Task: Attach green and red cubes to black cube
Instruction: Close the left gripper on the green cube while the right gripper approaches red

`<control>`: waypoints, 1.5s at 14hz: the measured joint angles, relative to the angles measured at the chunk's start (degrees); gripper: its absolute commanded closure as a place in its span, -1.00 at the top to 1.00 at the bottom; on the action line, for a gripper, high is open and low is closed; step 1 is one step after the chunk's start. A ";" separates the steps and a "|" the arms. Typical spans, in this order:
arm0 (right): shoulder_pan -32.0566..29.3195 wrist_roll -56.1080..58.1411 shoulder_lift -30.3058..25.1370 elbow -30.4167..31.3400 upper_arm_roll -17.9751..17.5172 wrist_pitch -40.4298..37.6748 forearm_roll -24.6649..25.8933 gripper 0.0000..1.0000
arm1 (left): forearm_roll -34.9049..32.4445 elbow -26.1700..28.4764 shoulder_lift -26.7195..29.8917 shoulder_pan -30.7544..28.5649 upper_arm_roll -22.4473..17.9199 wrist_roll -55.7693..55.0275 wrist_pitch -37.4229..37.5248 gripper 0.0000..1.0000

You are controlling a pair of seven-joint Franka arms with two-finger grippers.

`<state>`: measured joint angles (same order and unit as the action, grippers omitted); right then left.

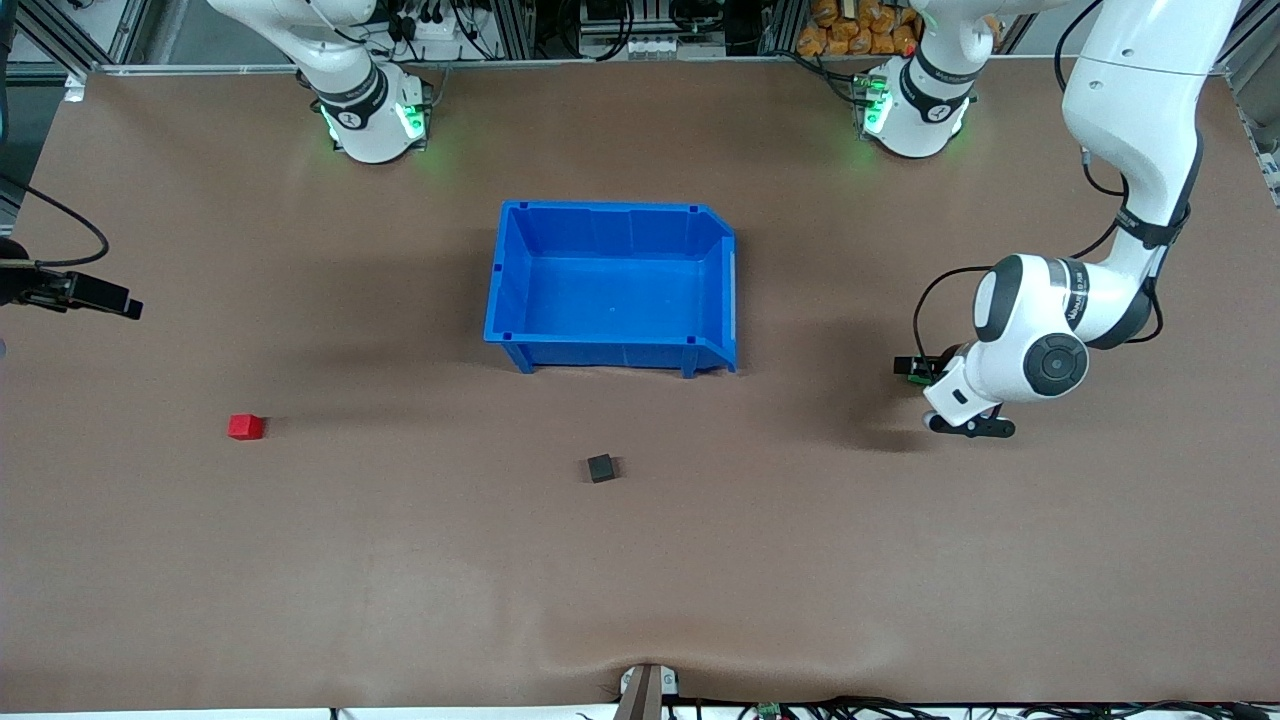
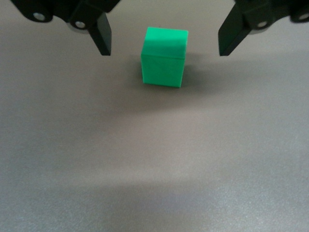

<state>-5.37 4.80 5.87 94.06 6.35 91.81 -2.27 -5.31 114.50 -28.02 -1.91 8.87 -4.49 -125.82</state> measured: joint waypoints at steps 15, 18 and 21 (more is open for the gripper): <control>0.00 0.00 0.37 0.01 0.00 0.00 0.00 1.00 | -0.06 -0.14 -1.26 -0.42 -0.21 0.02 -1.35 -0.31; 0.00 0.00 0.52 0.01 0.00 0.00 0.00 1.00 | -0.06 -0.29 -1.25 -0.44 -0.19 0.02 -1.40 -0.91; -0.09 0.00 0.56 0.03 0.04 0.00 0.00 1.00 | -0.06 -0.33 -1.26 -0.41 -0.13 0.02 -1.44 -1.00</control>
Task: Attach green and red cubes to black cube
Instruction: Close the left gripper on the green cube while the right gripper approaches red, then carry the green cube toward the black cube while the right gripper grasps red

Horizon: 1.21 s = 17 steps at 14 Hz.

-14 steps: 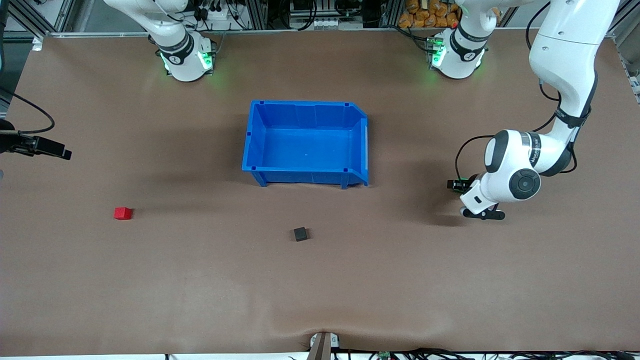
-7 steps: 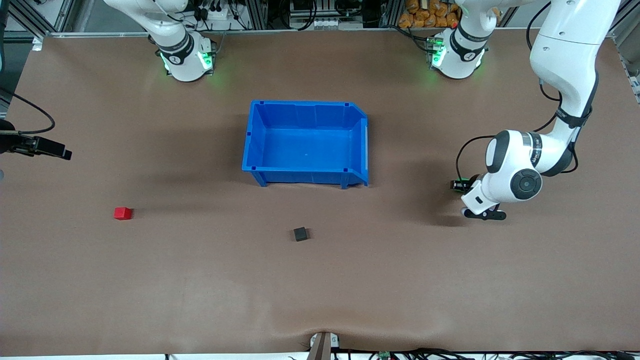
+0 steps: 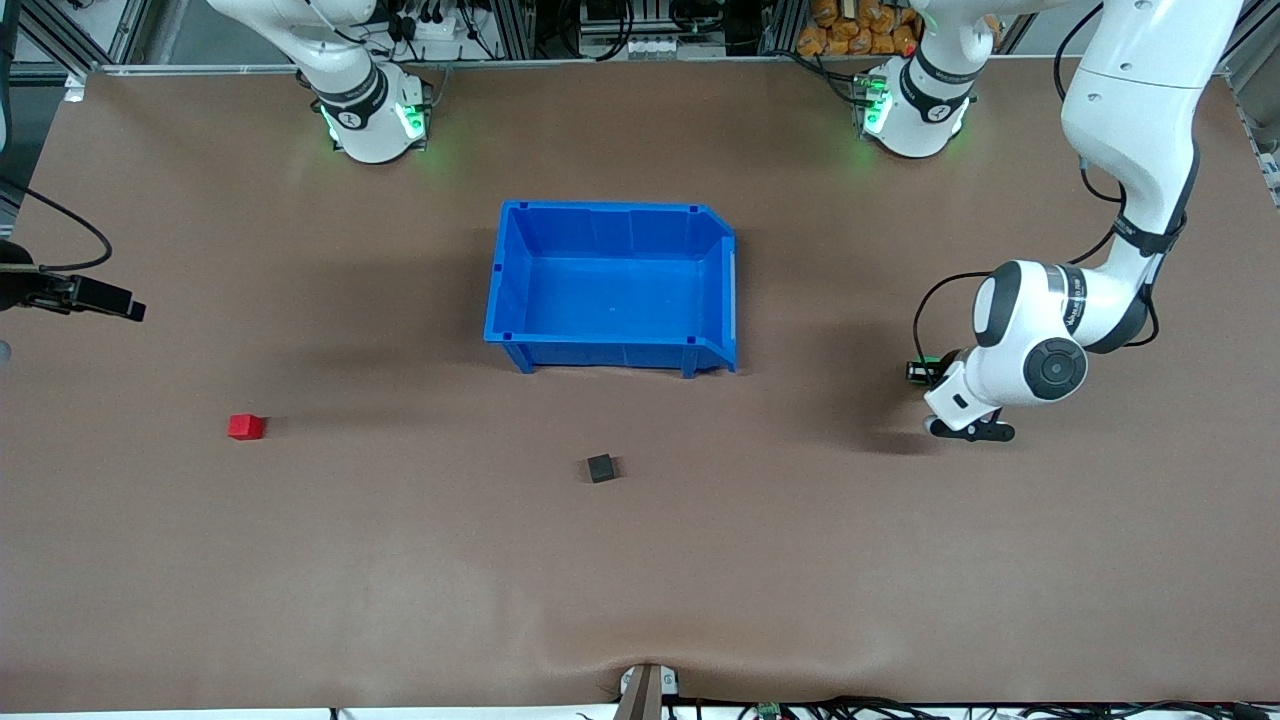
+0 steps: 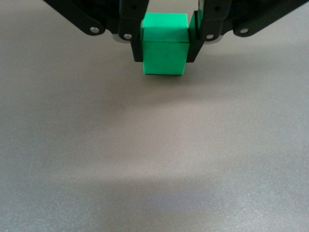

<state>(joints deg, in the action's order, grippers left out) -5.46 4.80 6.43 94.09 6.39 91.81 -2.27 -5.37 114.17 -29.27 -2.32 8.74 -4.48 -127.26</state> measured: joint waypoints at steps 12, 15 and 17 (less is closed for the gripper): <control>-0.77 0.00 4.28 0.12 0.06 2.76 0.00 1.00 | 0.69 -2.74 -0.30 0.69 0.55 -15.88 0.37 -1.00; -0.87 0.00 5.34 0.12 0.07 3.68 0.00 1.00 | 5.18 -6.16 -1.17 0.75 0.58 -18.65 2.98 -1.00; -0.90 0.00 6.48 0.13 0.06 4.78 0.00 1.00 | 9.00 -10.30 -1.61 0.74 0.58 -21.15 7.24 -1.00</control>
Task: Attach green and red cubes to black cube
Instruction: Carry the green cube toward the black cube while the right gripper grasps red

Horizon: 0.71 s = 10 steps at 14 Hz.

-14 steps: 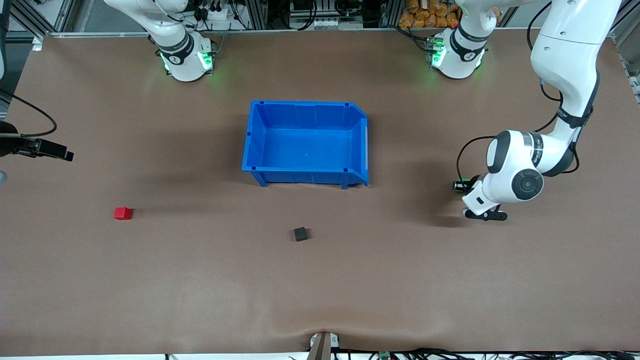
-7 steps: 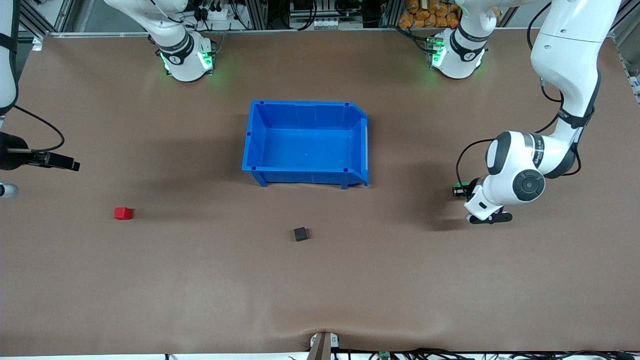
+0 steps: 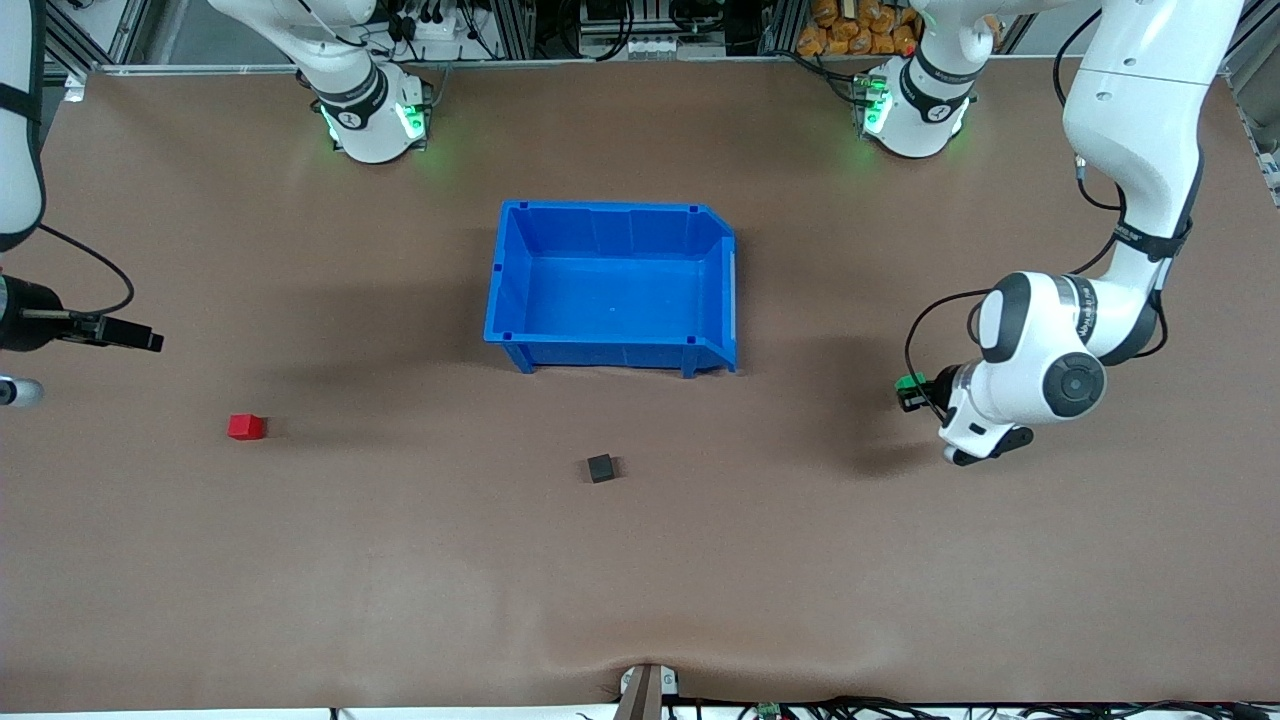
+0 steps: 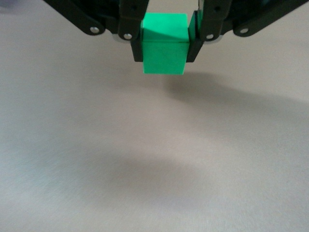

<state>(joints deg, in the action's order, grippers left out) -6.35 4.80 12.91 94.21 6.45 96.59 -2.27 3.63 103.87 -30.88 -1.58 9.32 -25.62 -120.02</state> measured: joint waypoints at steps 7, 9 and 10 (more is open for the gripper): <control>-0.02 0.00 2.86 0.00 0.00 2.08 0.00 1.00 | 9.59 -10.18 -3.34 3.36 0.32 -23.75 3.89 -1.00; -0.03 0.00 3.32 0.00 0.00 2.79 0.00 1.00 | 9.95 -13.11 -5.73 5.99 0.44 -31.85 3.88 -1.00; -0.03 0.00 3.71 0.00 0.00 3.26 0.00 1.00 | 10.24 -14.19 -6.68 7.37 0.50 -35.27 3.83 -1.00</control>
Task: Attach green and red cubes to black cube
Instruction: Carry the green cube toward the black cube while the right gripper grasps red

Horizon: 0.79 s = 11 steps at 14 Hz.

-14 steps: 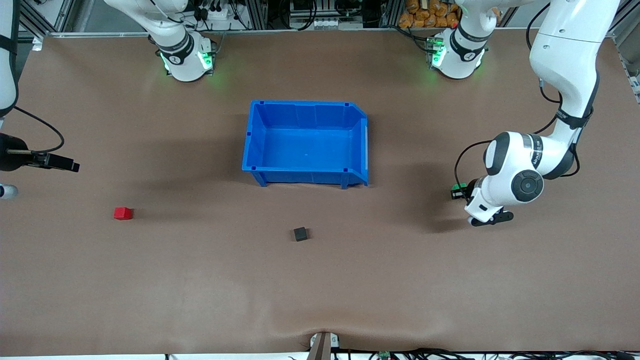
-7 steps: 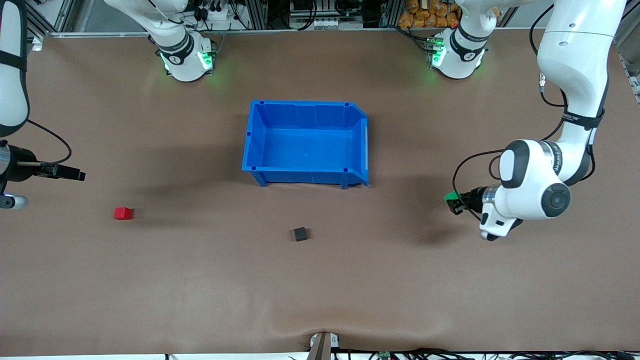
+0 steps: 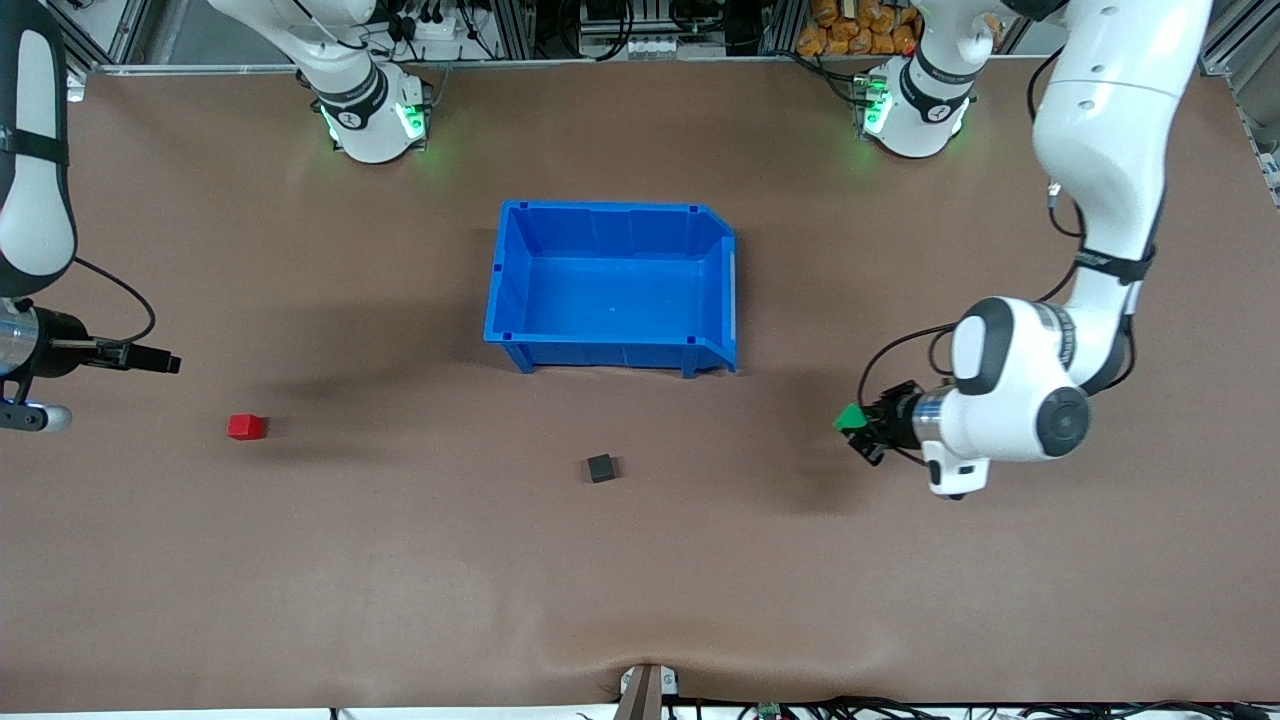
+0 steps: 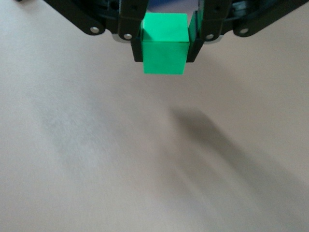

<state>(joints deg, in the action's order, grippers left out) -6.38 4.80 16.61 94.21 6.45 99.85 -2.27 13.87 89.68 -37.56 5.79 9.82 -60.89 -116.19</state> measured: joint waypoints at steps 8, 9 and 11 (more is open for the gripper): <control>-0.01 0.00 2.87 0.00 0.00 3.18 0.00 1.00 | 6.21 -3.76 -3.56 4.36 0.03 -10.38 -3.89 -1.00; -0.01 0.00 3.26 0.00 0.00 3.75 0.00 1.00 | 6.22 -3.78 -3.78 5.14 0.04 -12.03 -4.99 -1.00; -0.04 0.00 4.13 0.00 0.00 4.75 0.00 1.00 | 6.23 -3.86 -4.14 6.80 0.04 -15.41 -7.41 -1.00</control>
<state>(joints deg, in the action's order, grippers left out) -6.42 4.80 20.74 94.21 6.45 104.60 -2.27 20.11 85.82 -41.71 12.59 9.86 -76.30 -123.60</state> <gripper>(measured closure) 0.000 0.604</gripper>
